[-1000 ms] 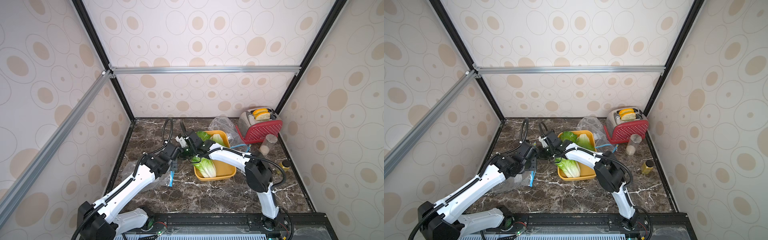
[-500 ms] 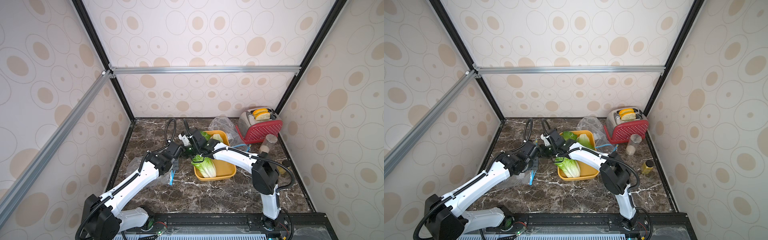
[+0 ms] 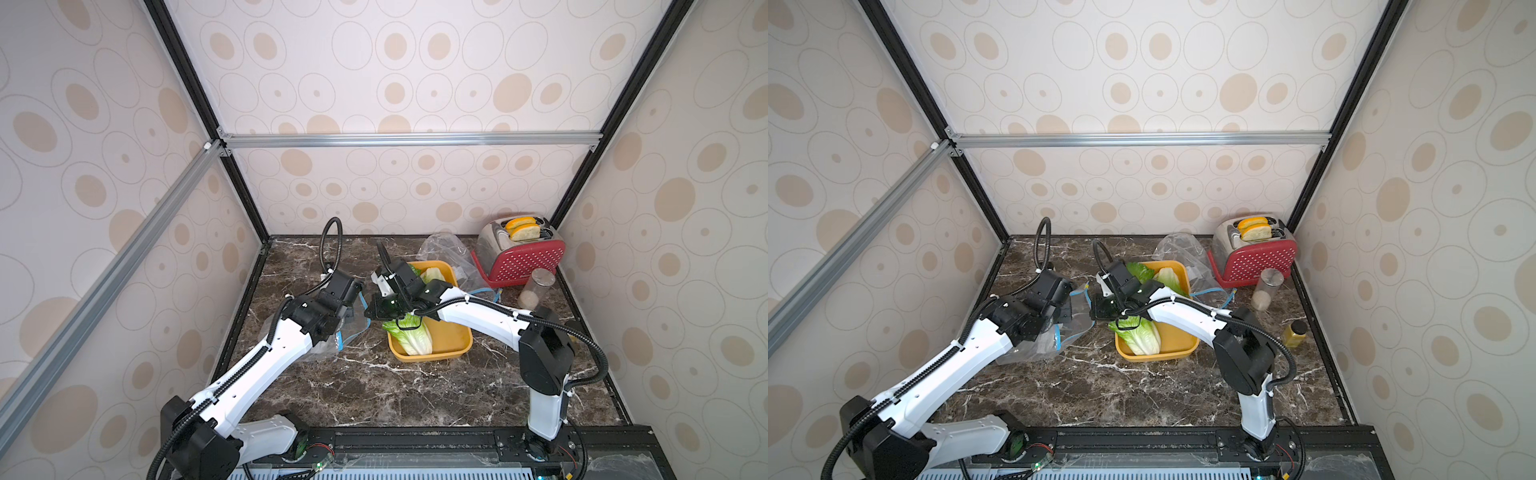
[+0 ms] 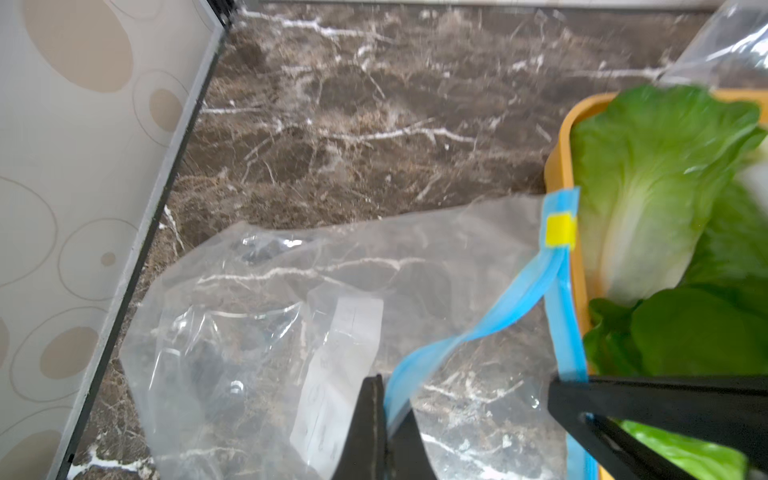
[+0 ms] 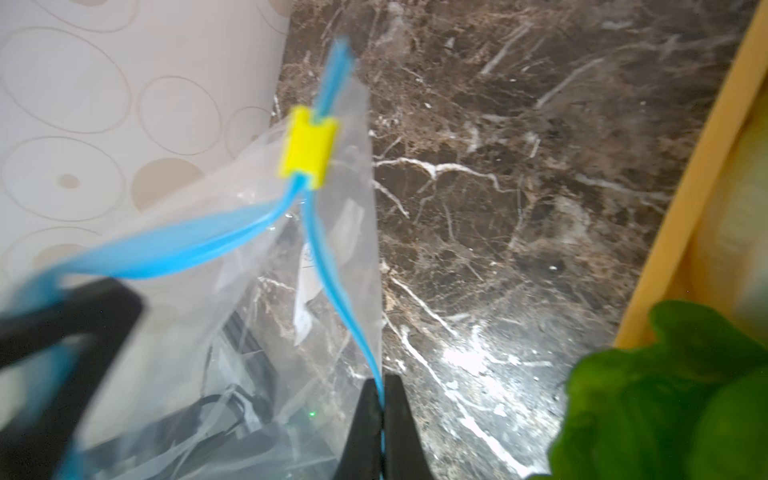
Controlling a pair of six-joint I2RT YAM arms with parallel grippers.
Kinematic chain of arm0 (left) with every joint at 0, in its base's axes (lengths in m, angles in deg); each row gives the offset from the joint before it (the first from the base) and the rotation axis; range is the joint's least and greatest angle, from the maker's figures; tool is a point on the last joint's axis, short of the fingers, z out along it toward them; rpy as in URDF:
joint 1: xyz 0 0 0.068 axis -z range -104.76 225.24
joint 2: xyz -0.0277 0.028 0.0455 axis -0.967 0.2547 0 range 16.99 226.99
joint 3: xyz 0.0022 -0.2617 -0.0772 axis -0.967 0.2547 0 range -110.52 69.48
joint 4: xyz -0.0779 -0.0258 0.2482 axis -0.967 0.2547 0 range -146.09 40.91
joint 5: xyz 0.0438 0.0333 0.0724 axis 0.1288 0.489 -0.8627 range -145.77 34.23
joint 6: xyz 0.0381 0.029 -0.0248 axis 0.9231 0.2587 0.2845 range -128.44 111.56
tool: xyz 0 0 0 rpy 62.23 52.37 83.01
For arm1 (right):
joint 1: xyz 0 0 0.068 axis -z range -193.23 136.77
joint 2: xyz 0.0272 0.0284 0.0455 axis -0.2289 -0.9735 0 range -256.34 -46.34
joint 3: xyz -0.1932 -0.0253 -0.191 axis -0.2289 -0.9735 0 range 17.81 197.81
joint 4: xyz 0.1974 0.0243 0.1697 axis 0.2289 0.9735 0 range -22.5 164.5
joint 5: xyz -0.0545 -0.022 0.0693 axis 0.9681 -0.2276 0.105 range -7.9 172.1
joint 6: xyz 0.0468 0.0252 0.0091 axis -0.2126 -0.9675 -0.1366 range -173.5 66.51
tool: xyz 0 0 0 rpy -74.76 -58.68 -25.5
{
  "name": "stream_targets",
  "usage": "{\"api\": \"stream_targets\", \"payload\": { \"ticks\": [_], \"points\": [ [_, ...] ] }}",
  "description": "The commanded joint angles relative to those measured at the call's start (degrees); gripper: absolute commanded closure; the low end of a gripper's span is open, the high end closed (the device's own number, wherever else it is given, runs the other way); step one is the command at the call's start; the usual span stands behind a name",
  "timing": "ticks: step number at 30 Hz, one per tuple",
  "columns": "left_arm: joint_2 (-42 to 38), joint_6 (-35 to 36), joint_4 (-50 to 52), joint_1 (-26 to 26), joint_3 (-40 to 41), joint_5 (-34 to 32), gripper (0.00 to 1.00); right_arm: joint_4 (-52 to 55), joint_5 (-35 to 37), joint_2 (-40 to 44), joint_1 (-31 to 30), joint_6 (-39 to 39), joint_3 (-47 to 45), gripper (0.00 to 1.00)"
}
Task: Put the chinese cabbages into a zipper bag and zip it
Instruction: Open the zipper of the food storage bag at the center of the board.
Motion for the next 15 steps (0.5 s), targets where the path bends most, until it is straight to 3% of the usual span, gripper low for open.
{"api": "stream_targets", "payload": {
  "ticks": [1,4,8,10,15],
  "points": [
    [-1.48,0.08,0.11,-0.39,-3.44,-4.14,1.0,3.58,3.12,1.04,0.78,1.17,-0.57,1.0],
    [-0.59,0.41,0.39,-0.43,-3.34,-3.04,1.0,4.54,3.22,1.2,0.72,2.11,0.68,1.0],
    [-0.96,1.41,-2.51,-0.4,-1.36,-0.24,1.0,4.19,1.9,3.1,0.75,3.46,1.2,0.92],
    [-0.32,2.72,-2.53,-0.4,-1.81,1.04,1.0,4.99,0.9,3.95,0.73,5.02,1.94,0.85],
    [0.95,4.41,-1.61,-0.4,-2.73,3.67,1.0,11.31,-1.57,7.34,1.41,10.86,4.27,0.56]
  ]
}}
